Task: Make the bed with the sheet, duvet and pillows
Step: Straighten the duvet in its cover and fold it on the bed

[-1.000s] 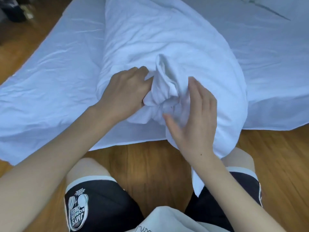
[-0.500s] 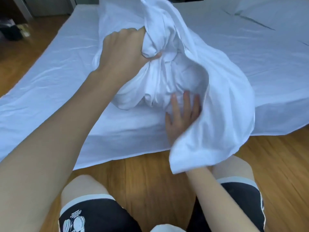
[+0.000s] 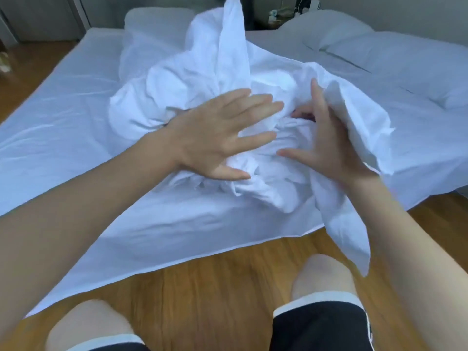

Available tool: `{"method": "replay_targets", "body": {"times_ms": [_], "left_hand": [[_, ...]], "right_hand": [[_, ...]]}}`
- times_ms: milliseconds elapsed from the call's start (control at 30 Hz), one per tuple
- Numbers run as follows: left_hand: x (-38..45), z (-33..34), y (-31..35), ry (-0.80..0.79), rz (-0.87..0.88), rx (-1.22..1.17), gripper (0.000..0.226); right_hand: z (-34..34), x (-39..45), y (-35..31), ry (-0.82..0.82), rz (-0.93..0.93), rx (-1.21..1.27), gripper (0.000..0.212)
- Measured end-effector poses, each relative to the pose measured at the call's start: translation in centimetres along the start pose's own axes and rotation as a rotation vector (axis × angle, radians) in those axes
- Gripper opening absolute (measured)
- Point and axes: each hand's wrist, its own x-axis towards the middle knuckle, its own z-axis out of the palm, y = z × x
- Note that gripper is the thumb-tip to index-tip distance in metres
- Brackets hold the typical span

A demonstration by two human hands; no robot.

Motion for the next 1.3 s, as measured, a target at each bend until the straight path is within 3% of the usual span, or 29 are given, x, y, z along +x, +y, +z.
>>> {"method": "replay_targets", "body": {"times_ms": [133,200,333,400,500,667,767,933,1100,1200,1300], "left_hand": [[0.5,1.2,0.8,-0.189,0.235,-0.13,0.063],[-0.5,1.6,0.9,-0.192,0.364,-0.116,0.061],[-1.0,2.5,0.2,-0.146,0.432,-0.06,0.025],[-0.4,2.8,-0.8,-0.084,0.401,0.0,0.02],[0.9,3.4,-3.3,-0.021,0.294,0.093,0.03],[2.7,4.8,-7.1,-0.016,0.119,0.114,0.036],[3.4,5.3,-8.5,-0.082,0.028,0.111,0.036],[4.3,5.3,-9.3,-0.195,-0.101,0.087,0.039],[4.7,5.9,-9.6,-0.222,-0.153,0.07,0.045],[4.6,5.7,-9.9,-0.258,-0.193,0.063,0.051],[4.5,5.8,-10.5,-0.282,-0.235,0.065,0.057]], "right_hand": [[-1.4,2.6,2.1,-0.075,0.175,-0.104,0.097],[-0.5,2.9,3.2,-0.089,0.194,-0.171,0.082],[0.0,3.2,4.3,-0.044,0.225,-0.274,0.07],[0.1,3.3,4.2,0.011,0.248,-0.289,0.064],[0.0,2.7,2.8,0.096,0.258,-0.322,0.06],[3.8,-1.9,-2.8,0.676,-0.039,-0.316,0.036],[8.8,-4.2,-4.1,0.642,-0.224,-0.358,0.026],[13.6,-4.2,-2.6,0.554,-0.182,-0.445,0.029],[15.9,-3.0,-3.0,0.656,0.189,-0.275,0.028],[17.4,-2.5,-4.2,0.734,0.454,-0.152,0.047],[18.3,-1.6,-4.2,0.722,0.57,-0.125,0.069]]}}
